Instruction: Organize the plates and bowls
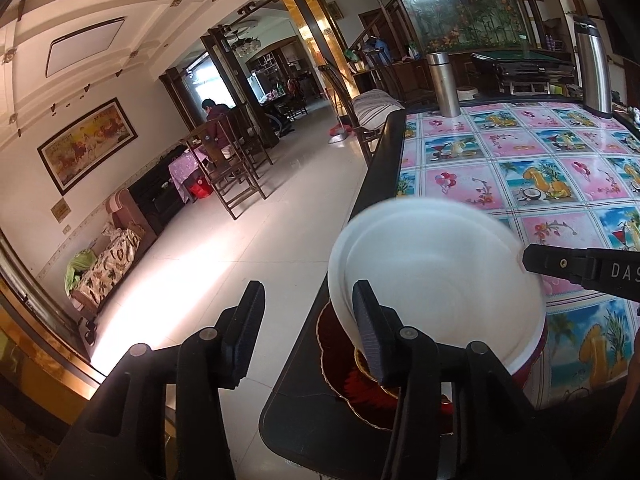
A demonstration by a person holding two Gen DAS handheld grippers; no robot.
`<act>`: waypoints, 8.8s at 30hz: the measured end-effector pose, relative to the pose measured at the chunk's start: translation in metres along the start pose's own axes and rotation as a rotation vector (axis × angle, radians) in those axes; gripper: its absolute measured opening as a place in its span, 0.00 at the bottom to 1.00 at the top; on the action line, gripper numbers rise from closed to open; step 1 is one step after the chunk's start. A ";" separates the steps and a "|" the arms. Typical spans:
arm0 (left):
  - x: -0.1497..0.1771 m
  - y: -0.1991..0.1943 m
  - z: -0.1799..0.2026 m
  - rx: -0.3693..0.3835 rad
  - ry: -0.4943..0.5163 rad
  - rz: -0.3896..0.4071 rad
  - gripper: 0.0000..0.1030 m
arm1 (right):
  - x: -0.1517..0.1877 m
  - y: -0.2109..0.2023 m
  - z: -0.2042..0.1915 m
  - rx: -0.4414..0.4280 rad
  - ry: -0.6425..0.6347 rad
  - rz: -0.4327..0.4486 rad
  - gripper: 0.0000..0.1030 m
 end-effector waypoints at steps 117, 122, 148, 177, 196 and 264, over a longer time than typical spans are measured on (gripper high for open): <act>-0.159 0.045 0.367 0.706 0.122 -0.073 1.00 | -0.124 -0.208 0.354 1.015 0.395 0.413 1.00; -0.159 0.045 0.367 0.706 0.122 -0.073 1.00 | -0.125 -0.208 0.354 1.015 0.395 0.413 1.00; -0.159 0.046 0.367 0.706 0.122 -0.074 1.00 | -0.126 -0.208 0.355 1.017 0.394 0.411 1.00; -0.159 0.046 0.367 0.707 0.122 -0.074 1.00 | -0.128 -0.207 0.355 1.011 0.384 0.405 1.00; -0.159 0.046 0.367 0.707 0.122 -0.074 1.00 | -0.128 -0.207 0.355 1.011 0.384 0.405 1.00; -0.159 0.046 0.367 0.707 0.122 -0.074 1.00 | -0.128 -0.207 0.355 1.011 0.384 0.405 1.00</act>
Point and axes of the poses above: each gripper's, at about its wrist camera, not at the fingertips, and y roughly the way its jaws point, z to its right, x to its underside, the point moved 3 cm from there along y, roughly the way its jaws point, and after that the axes turned 12 degrees about y, right-handed, at the moved point
